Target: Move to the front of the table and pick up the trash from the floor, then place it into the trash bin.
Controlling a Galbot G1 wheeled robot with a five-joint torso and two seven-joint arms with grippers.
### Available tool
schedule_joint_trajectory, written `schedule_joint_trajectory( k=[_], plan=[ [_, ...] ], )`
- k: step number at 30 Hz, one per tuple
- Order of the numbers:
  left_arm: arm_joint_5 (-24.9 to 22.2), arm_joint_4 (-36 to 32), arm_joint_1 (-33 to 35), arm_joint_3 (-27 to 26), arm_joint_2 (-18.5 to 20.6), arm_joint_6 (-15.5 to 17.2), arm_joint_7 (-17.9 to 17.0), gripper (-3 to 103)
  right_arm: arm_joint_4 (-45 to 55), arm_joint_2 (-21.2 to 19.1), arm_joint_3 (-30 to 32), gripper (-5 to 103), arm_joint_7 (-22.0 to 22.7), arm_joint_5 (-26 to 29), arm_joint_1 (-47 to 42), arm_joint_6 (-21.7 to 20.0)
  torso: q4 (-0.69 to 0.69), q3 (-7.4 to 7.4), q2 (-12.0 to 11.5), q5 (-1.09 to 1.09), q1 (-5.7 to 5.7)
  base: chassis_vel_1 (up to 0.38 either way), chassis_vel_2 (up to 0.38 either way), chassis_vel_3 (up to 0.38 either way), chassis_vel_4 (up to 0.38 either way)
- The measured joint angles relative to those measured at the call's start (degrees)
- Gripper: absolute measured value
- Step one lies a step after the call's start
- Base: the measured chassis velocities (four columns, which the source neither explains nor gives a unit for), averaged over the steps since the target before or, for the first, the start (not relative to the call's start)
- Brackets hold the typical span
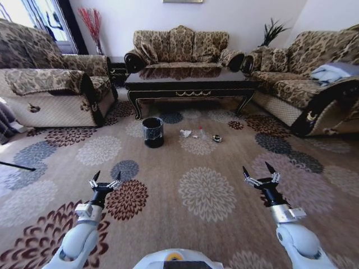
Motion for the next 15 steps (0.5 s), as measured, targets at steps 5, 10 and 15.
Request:
schedule_joint_trajectory(
  k=[5, 10, 15],
  plan=[
    [-0.18, 0.16, 0.01, 0.04, -0.01, -0.05, 0.02, 100, 0.07, 0.02, 0.05, 100, 0.02, 0.01, 0.0, 0.0, 0.05, 0.03, 0.0, 0.04, 0.01, -0.384, 0.37, 0.364, -0.349],
    [-0.23, 0.06, -0.01, -0.01, -0.01, -0.06, -0.02, 100, 0.17, -0.15, 0.1, 100, 0.02, 0.03, 0.02, 0.0, 0.0, 0.02, 0.0, -0.09, 0.0, -0.345, 0.322, 0.34, -0.361],
    [0.32, 0.13, 0.05, -0.12, -0.01, -0.24, -0.18, 100, 0.26, -0.13, 0.07, 100, 0.02, 0.02, -0.04, 0.0, 0.0, 0.03, 0.0, -0.04, 0.0, -0.336, 0.369, 0.35, -0.367]
  ],
)
